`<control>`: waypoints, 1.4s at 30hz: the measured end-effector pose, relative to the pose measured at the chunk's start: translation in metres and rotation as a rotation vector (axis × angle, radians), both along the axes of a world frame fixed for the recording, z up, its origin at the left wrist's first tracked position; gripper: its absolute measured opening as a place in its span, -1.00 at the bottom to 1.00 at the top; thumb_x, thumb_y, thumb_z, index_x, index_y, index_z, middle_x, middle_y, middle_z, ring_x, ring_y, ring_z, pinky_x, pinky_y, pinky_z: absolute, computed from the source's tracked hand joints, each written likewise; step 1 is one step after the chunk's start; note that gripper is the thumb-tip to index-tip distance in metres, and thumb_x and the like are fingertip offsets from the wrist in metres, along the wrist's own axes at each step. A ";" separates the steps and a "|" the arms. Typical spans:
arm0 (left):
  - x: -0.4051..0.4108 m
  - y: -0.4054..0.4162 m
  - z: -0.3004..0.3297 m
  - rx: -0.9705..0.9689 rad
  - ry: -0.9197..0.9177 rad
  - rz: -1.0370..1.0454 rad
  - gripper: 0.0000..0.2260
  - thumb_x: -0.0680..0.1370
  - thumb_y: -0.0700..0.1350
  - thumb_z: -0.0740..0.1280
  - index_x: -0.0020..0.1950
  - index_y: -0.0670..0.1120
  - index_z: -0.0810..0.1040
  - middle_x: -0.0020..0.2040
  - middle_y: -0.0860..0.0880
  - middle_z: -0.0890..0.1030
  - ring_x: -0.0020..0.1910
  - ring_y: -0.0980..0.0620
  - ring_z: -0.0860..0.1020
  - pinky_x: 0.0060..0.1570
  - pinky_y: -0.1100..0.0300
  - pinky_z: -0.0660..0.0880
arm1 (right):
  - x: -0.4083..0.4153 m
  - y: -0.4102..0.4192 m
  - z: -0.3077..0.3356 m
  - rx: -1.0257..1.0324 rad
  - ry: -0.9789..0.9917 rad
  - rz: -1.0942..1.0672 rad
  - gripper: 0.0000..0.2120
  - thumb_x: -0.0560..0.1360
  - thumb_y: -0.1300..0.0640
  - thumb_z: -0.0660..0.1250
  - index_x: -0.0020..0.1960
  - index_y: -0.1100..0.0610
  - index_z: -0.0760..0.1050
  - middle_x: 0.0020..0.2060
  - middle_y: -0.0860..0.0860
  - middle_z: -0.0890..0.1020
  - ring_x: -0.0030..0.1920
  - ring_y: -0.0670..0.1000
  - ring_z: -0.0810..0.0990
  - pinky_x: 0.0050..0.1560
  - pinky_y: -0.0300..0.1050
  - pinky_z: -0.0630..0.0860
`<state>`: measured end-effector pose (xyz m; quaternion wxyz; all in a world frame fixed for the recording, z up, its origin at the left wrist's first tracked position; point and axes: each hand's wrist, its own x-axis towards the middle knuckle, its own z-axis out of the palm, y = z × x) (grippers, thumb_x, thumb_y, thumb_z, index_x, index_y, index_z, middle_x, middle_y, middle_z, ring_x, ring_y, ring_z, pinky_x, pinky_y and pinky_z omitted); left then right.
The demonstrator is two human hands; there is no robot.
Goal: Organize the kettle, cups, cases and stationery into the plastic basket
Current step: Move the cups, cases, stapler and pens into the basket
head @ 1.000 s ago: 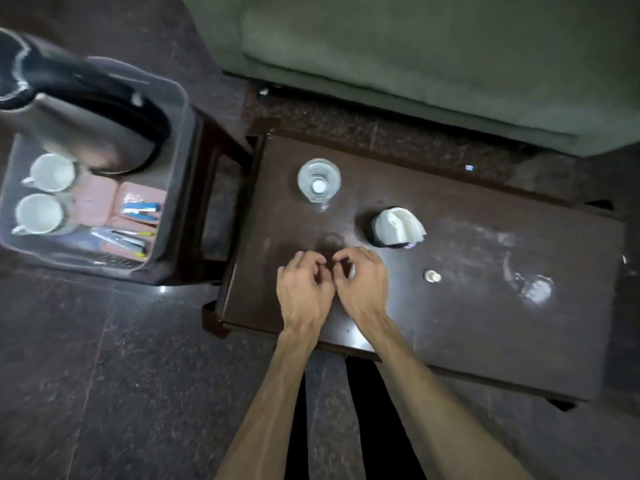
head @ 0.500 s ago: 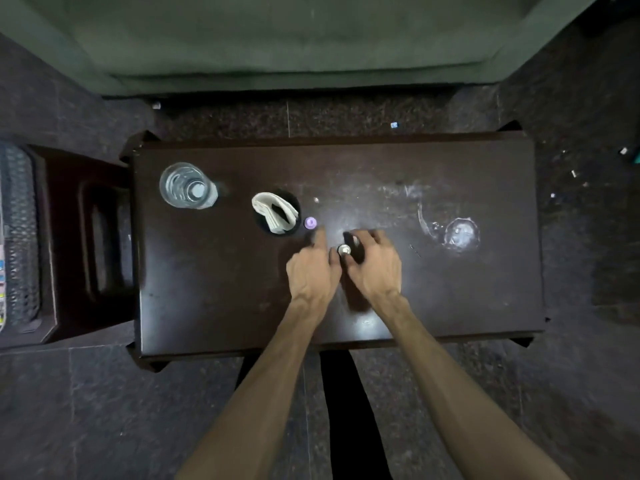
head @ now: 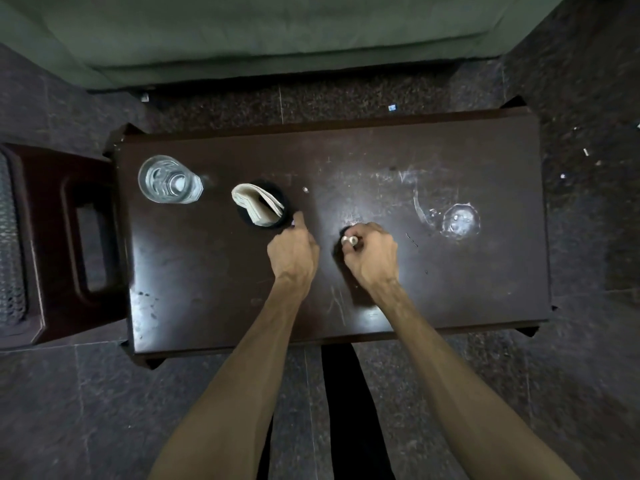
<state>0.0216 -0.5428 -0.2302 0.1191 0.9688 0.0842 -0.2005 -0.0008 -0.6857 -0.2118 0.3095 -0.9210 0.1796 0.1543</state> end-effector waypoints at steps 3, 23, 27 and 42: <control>-0.005 0.007 -0.002 -0.013 -0.015 0.000 -0.63 0.60 -0.11 0.30 0.41 -0.11 0.45 -0.06 -0.18 0.72 -0.10 -0.29 0.69 -0.16 -0.02 0.53 | -0.003 0.001 0.003 0.018 -0.010 -0.016 -0.90 0.45 0.24 0.47 -0.07 0.10 0.70 -0.04 0.06 0.70 -0.15 0.11 0.68 -0.05 -0.14 0.57; -0.081 0.152 0.060 -0.244 -0.317 0.674 -0.88 0.52 0.00 0.44 -0.04 -0.02 0.58 -0.17 0.02 0.68 -0.22 -0.13 0.65 -0.23 0.13 0.40 | -0.015 0.190 0.042 0.213 -0.071 0.252 -0.87 0.40 0.16 0.50 -0.07 0.00 0.65 -0.13 -0.06 0.70 -0.25 -0.02 0.67 -0.11 0.03 0.65; -0.086 0.216 0.085 -0.227 -0.469 0.886 -0.86 0.52 0.02 0.43 -0.03 0.00 0.56 -0.16 0.06 0.67 -0.16 -0.05 0.64 -0.15 0.21 0.35 | -0.011 0.262 0.060 0.285 -0.134 0.346 -0.89 0.39 0.14 0.48 -0.11 -0.02 0.63 -0.17 -0.12 0.66 -0.30 -0.09 0.62 -0.18 0.01 0.64; -0.069 0.462 0.112 0.014 -0.830 0.934 -0.87 0.45 -0.10 0.45 -0.08 -0.11 0.57 -0.18 -0.01 0.68 -0.21 -0.04 0.55 -0.11 0.09 0.41 | 0.049 0.509 0.114 0.234 -0.284 0.785 -0.85 0.42 0.12 0.46 -0.01 0.08 0.63 -0.11 -0.03 0.70 -0.09 0.07 0.65 -0.10 -0.03 0.56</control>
